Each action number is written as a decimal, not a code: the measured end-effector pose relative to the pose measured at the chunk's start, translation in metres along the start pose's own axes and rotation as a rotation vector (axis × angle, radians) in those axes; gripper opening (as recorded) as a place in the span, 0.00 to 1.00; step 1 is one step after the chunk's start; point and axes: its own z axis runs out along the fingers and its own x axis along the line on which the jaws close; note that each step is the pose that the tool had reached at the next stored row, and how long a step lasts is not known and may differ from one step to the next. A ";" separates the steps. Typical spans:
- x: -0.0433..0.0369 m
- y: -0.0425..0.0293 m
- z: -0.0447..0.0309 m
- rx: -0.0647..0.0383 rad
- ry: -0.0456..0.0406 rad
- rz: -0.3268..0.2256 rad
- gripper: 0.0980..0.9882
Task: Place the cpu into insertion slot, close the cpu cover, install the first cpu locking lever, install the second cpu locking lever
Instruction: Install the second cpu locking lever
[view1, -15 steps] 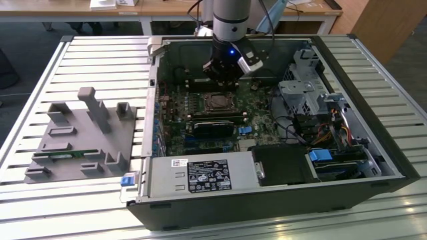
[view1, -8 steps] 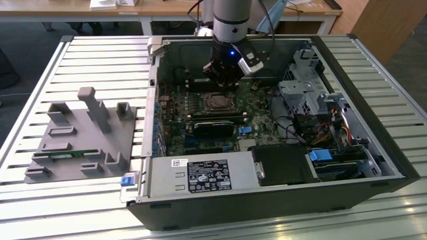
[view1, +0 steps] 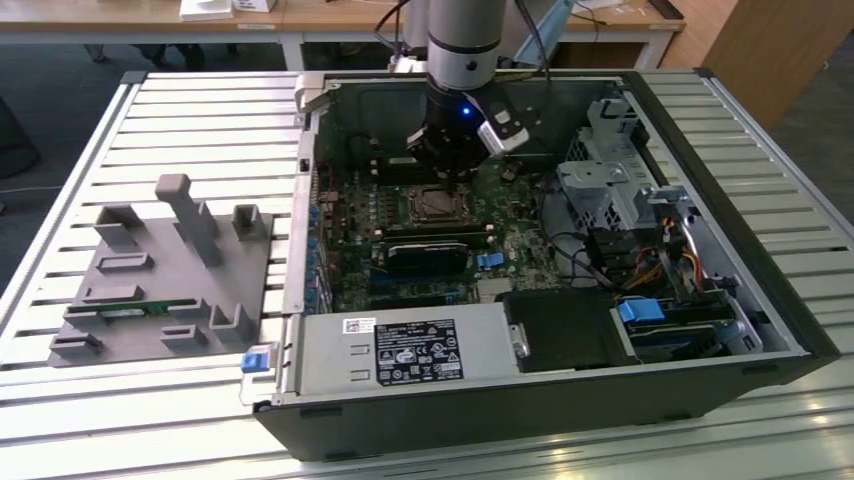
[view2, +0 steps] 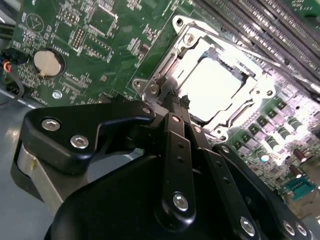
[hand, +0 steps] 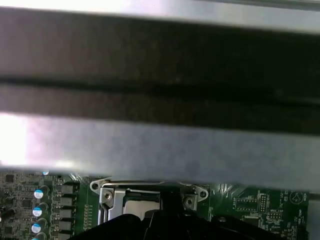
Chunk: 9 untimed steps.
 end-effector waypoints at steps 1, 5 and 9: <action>0.0003 -0.0019 0.0002 0.000 -0.0002 0.000 0.01; 0.0006 -0.0067 0.0008 0.000 -0.0003 0.000 0.01; 0.0008 -0.0116 0.0007 0.001 -0.0002 0.000 0.01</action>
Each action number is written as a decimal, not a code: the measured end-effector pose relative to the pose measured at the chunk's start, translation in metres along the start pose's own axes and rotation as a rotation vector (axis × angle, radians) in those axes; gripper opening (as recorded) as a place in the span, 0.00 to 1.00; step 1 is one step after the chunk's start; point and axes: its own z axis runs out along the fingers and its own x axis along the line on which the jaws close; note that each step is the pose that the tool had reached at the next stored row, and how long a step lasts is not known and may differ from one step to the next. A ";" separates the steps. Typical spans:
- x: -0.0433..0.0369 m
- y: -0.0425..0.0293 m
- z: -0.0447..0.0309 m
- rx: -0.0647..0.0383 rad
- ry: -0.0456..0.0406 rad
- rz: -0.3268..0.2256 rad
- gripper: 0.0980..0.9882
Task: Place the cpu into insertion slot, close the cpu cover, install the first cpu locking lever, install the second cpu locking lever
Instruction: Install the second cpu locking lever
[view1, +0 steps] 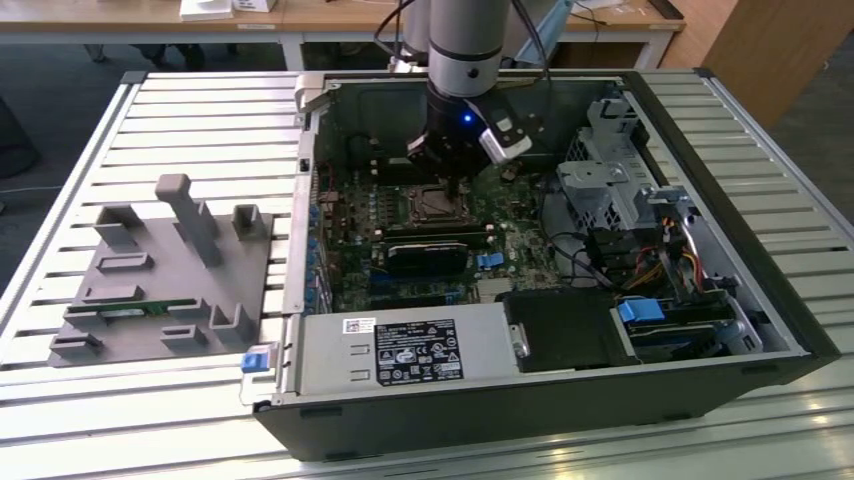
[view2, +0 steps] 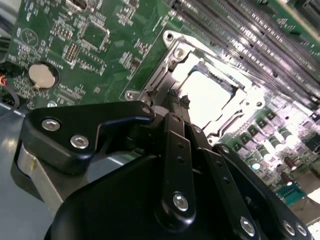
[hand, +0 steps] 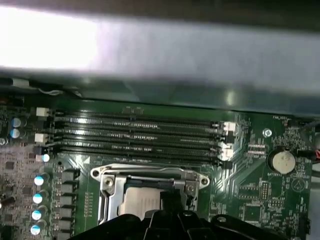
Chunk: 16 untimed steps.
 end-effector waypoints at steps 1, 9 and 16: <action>0.0001 -0.0004 -0.0002 0.000 -0.0002 0.000 0.01; -0.0005 -0.0005 -0.0254 0.000 0.0005 0.000 0.01; 0.0003 -0.0148 -0.0259 0.000 0.0005 0.000 0.01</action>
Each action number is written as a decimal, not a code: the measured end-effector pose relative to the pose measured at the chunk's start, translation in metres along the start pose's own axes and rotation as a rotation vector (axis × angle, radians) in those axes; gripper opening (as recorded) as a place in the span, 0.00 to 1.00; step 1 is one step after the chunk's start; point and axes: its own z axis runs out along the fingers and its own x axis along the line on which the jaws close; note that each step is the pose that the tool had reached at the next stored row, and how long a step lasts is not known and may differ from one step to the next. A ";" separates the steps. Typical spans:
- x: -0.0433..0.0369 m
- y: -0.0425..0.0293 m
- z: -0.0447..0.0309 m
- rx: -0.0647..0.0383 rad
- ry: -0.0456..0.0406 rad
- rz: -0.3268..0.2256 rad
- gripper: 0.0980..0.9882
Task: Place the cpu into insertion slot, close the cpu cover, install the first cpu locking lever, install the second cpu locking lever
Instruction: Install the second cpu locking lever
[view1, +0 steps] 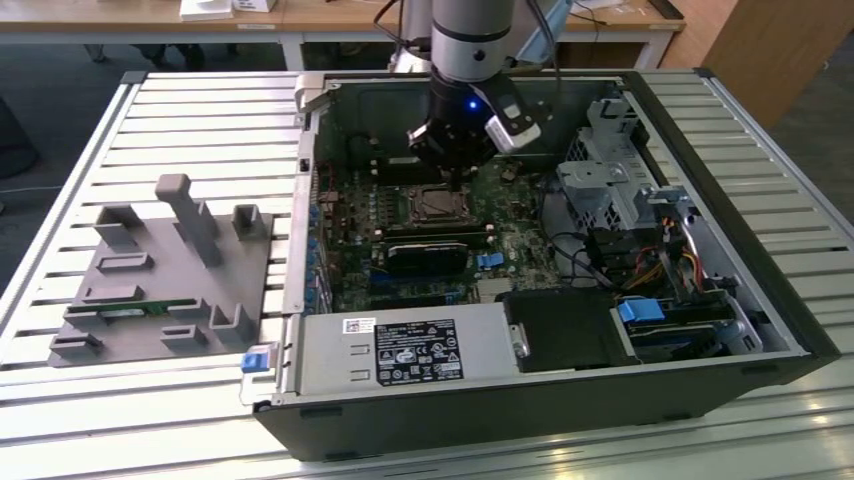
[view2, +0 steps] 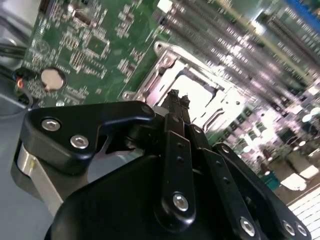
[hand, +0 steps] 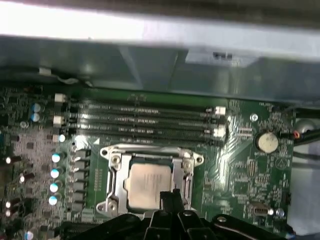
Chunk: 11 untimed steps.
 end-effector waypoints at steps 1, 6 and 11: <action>0.0002 -0.0031 -0.0001 0.000 0.0003 0.000 0.01; 0.0003 -0.0118 0.0001 -0.001 0.0159 0.000 0.01; 0.0008 -0.0197 0.0008 -0.013 0.0160 0.000 0.01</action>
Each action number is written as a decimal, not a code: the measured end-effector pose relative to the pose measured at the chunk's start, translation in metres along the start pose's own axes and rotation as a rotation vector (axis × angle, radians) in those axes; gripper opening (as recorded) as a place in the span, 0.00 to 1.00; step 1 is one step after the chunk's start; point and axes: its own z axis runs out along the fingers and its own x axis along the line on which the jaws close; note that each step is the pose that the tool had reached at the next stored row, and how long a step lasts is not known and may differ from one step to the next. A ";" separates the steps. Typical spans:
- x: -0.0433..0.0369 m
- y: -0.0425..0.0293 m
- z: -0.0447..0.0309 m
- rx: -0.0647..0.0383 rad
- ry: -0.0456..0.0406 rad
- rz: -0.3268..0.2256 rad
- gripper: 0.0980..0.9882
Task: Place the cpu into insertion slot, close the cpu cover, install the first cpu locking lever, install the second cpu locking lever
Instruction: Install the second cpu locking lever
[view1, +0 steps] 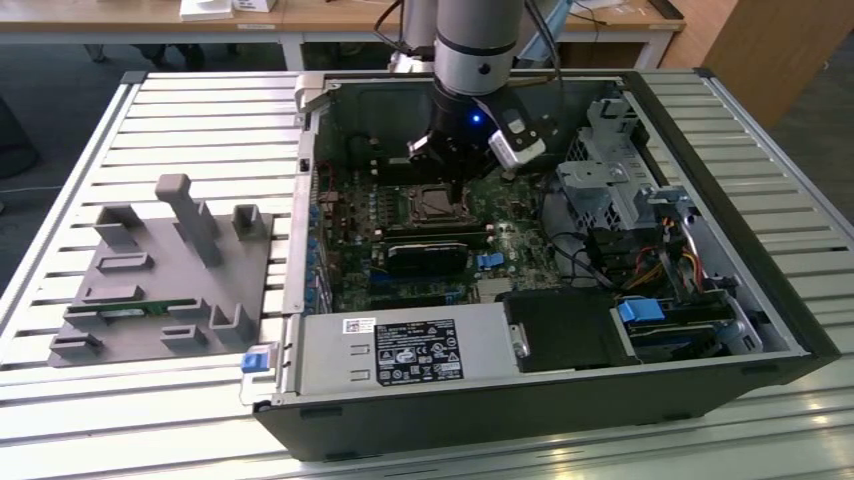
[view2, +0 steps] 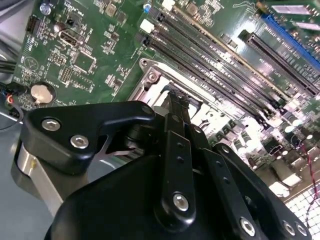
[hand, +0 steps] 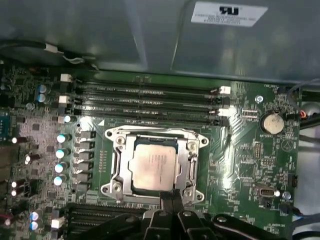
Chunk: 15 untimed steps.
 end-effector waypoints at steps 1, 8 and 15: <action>0.0001 -0.0020 0.0001 -0.002 -0.0001 0.000 0.01; 0.0009 -0.0130 0.0013 -0.019 0.0002 0.000 0.01; 0.0149 -0.0142 0.0024 -0.021 0.0000 0.000 0.01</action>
